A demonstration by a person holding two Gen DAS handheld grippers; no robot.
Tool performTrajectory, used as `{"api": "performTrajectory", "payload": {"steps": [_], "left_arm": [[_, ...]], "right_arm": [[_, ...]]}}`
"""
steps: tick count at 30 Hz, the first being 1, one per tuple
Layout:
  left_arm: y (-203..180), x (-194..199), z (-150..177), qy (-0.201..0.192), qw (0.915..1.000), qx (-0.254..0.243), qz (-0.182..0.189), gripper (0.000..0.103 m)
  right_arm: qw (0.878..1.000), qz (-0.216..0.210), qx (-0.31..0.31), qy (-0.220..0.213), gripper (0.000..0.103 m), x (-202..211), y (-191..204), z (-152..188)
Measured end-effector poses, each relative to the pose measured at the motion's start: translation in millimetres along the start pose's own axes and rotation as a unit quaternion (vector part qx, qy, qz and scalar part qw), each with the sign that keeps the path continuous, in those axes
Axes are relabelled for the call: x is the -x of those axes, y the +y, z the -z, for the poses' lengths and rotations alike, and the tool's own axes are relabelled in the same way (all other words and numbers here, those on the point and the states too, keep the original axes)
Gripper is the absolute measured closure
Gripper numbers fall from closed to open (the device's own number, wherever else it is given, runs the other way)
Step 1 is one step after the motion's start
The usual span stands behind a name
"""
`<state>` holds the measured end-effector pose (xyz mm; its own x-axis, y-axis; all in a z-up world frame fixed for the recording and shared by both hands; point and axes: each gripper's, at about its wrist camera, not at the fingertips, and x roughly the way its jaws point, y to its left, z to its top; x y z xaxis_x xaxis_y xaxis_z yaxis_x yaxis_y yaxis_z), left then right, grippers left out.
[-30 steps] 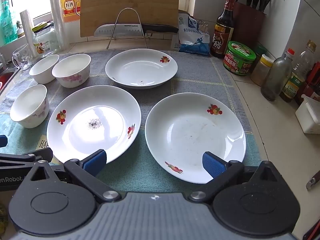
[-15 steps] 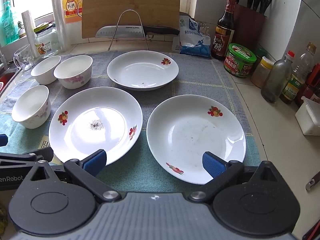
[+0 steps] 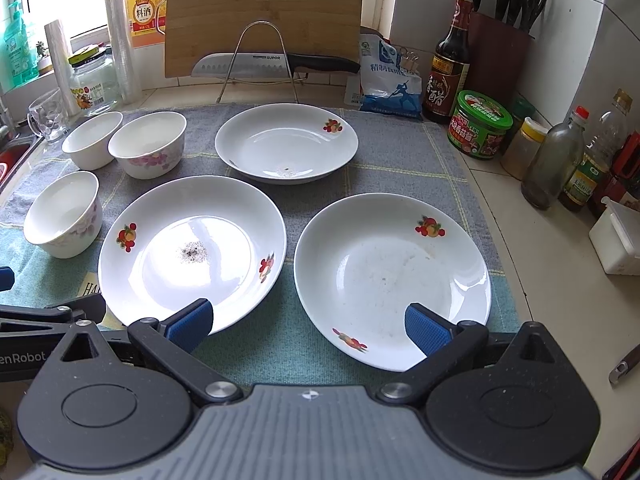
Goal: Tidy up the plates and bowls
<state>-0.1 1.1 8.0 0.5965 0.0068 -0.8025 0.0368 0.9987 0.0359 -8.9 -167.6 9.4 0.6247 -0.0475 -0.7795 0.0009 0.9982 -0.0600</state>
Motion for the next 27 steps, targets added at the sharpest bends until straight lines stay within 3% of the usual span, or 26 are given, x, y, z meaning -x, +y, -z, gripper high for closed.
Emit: {"api": "performTrajectory", "payload": {"steps": [27], "left_arm": [[1.8,2.9,-3.2,-0.004,1.0,-0.005,-0.003,0.001]], "right_arm": [[1.0,0.003,0.002,-0.003,0.0,2.2,1.6,0.4]]}}
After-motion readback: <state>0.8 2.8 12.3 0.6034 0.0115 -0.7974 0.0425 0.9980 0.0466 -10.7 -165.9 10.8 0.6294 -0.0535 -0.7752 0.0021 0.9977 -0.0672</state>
